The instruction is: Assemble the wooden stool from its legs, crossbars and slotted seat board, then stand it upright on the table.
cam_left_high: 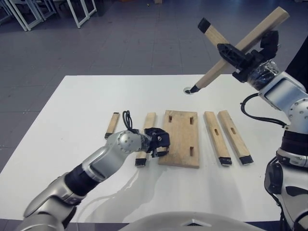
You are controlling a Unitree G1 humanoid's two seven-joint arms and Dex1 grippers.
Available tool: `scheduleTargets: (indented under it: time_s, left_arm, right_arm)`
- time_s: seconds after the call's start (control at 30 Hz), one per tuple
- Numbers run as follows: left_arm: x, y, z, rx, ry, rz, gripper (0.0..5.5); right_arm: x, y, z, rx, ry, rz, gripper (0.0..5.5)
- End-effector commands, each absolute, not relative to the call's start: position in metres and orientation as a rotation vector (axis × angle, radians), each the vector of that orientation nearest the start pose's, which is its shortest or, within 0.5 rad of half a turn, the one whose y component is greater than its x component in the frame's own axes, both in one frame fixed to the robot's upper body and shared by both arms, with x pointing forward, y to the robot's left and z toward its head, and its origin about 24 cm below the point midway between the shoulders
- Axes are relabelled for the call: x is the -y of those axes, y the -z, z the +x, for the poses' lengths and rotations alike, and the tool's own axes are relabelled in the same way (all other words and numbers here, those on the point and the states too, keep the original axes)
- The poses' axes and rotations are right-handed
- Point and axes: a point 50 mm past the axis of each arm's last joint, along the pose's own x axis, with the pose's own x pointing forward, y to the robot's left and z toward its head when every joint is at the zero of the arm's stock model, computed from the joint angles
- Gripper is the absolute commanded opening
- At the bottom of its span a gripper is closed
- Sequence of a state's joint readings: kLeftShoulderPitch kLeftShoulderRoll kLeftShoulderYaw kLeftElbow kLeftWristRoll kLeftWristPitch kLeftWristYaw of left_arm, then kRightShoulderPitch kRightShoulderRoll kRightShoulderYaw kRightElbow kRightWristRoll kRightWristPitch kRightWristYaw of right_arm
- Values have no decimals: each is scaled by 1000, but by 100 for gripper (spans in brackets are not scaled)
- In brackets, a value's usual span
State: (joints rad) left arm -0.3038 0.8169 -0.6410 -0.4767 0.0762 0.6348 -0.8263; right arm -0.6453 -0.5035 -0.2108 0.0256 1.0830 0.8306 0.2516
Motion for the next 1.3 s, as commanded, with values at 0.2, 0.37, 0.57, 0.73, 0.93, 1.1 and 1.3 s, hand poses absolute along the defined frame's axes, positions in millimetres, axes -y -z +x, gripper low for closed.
scheduleTargets:
  time_s: [0.2, 0.37, 0.57, 0.73, 0.93, 1.1, 1.3]
  left_arm:
    - [-174, -70, 214, -673, 1264, 969, 388]
    - [-171, -66, 214, -646, 1265, 971, 388]
    - [-169, -66, 213, -632, 1263, 958, 388]
    - [-168, -66, 213, -623, 1250, 955, 388]
    - [-167, -65, 213, -620, 1233, 938, 388]
    - [-162, -65, 209, -612, 1217, 902, 388]
    - [-165, -68, 211, -618, 1215, 907, 388]
  right_arm:
    - [171, -152, 299, -231, -998, 429, 203]
    - [159, -127, 294, -318, -1126, 421, 203]
    - [171, -108, 296, -384, -1110, 356, 203]
    - [177, -104, 308, -367, -1048, 320, 203]
    - [162, -104, 303, -303, -1010, 122, 203]
    - [124, -56, 238, -464, -1142, 126, 203]
    - [157, 7, 217, -712, -1029, 163, 203]
